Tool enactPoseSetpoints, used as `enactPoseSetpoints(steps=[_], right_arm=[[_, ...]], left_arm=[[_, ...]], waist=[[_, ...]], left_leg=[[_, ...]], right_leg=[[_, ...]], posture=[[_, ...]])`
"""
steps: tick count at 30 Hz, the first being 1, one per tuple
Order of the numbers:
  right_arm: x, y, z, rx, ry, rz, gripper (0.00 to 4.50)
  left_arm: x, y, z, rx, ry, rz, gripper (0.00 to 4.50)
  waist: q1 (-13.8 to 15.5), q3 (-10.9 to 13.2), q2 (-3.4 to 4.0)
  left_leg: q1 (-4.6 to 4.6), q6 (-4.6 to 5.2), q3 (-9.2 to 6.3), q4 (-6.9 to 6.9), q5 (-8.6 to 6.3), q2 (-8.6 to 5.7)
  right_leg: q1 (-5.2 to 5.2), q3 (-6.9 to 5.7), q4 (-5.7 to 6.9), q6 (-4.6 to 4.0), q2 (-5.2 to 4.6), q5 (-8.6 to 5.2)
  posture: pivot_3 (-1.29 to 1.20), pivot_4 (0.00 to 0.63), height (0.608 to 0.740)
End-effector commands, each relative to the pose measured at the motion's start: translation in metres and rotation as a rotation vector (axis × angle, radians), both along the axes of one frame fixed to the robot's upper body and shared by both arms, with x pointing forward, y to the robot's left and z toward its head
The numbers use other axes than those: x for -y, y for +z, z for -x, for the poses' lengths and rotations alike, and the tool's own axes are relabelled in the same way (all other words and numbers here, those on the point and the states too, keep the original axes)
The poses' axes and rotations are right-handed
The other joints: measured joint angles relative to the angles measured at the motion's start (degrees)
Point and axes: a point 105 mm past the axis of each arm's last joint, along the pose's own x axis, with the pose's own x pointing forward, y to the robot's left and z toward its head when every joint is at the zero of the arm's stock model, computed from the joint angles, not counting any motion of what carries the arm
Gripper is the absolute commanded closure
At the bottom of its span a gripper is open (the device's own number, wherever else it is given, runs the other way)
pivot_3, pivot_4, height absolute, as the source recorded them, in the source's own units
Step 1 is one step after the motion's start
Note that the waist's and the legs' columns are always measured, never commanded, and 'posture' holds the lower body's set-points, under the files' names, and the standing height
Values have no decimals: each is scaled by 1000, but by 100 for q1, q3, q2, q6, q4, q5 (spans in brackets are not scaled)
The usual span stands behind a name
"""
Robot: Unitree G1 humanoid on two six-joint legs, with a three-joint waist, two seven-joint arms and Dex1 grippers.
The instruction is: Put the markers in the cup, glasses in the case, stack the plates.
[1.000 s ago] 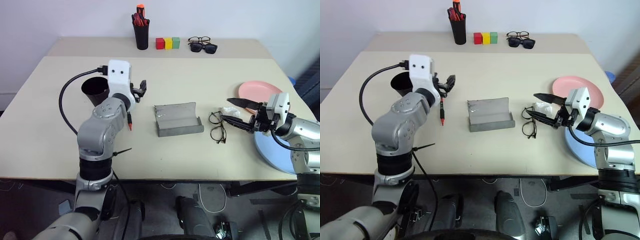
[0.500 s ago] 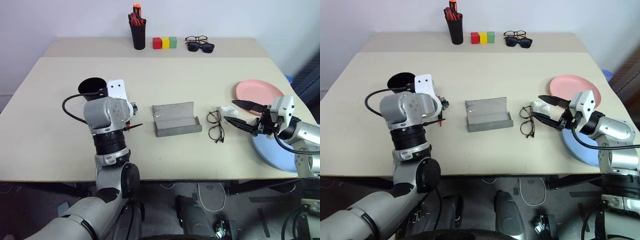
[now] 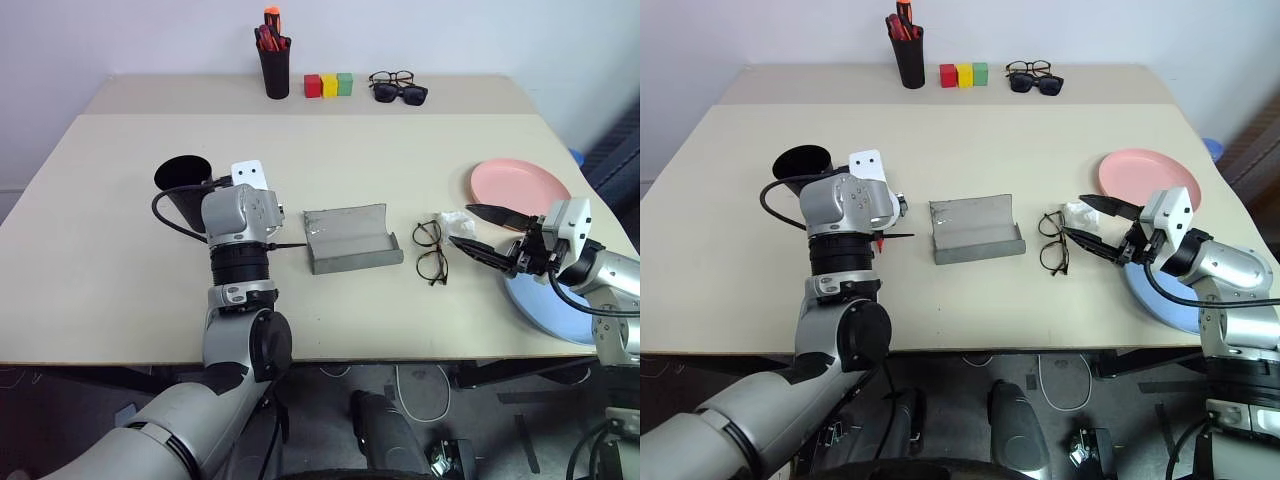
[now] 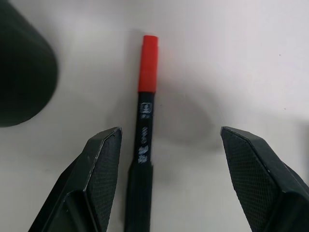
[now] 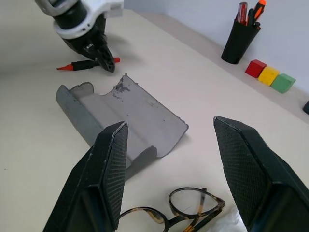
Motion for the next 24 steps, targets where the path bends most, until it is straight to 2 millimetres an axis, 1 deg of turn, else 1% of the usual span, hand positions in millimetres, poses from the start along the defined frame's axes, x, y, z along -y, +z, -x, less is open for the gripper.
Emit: enactPoseSetpoints(steps=[1,2,3,7,10,13,15,17,19,22,24], right_arm=[[3,15,5,60,-9,-2,1637],[3,15,5,60,-10,-1,1637],[4,15,5,60,-12,0,1637],[5,15,7,56,-18,3,1637],[6,15,8,55,-21,4,1637],[6,15,8,54,-24,6,1637],[7,15,8,55,-27,6,1637],[8,16,7,56,-30,7,1637],[9,16,6,56,-35,8,1637],[9,16,3,50,-42,-1,1637],[6,18,1,59,-42,-24,1637]], left_arm=[[-7,11,-8,33,36,-17,1687],[-9,10,-9,27,40,-25,1974],[-11,10,-9,22,47,-33,2408],[-16,5,-10,7,56,-43,4466],[-14,2,-9,-8,45,-29,4466],[-6,5,-9,5,8,-16,4466],[6,12,-7,27,-57,17,4466],[23,23,-2,59,-170,45,4466],[41,37,7,113,-303,74,4466],[59,70,18,314,-471,60,4466],[58,108,21,594,-524,-34,4466]], waist=[[1,0,0],[-3,0,0],[-5,0,0],[-3,-1,2],[-5,-1,2],[-4,-1,2],[2,-1,2],[9,-1,1],[16,-1,1],[8,0,1],[-16,-1,5]], left_leg=[[0,0,0,0,0,0],[1,0,0,0,0,0],[2,0,0,0,0,0],[3,-1,0,0,0,0],[5,-3,0,1,2,0],[5,-4,0,1,2,0],[5,-4,0,1,2,0],[1,-4,0,0,2,0],[-7,-4,0,0,2,-1],[-15,-5,0,-3,2,-2],[-12,-6,0,-6,2,-2]], right_leg=[[0,0,1,0,0,0],[0,0,1,5,0,-3],[0,0,2,12,1,-7],[0,0,3,14,0,-7],[2,0,5,15,0,-7],[2,0,5,16,0,-6],[2,0,5,16,0,-7],[2,0,3,16,-1,-7],[-2,0,1,7,-1,-1],[-9,1,0,1,-3,3],[-13,1,3,1,-3,4]], posture=[[0,150,740],[0,150,740],[0,150,740],[0,150,740],[0,150,740],[0,150,740],[0,150,740],[0,150,740],[0,150,740],[0,150,740],[0,150,740]])
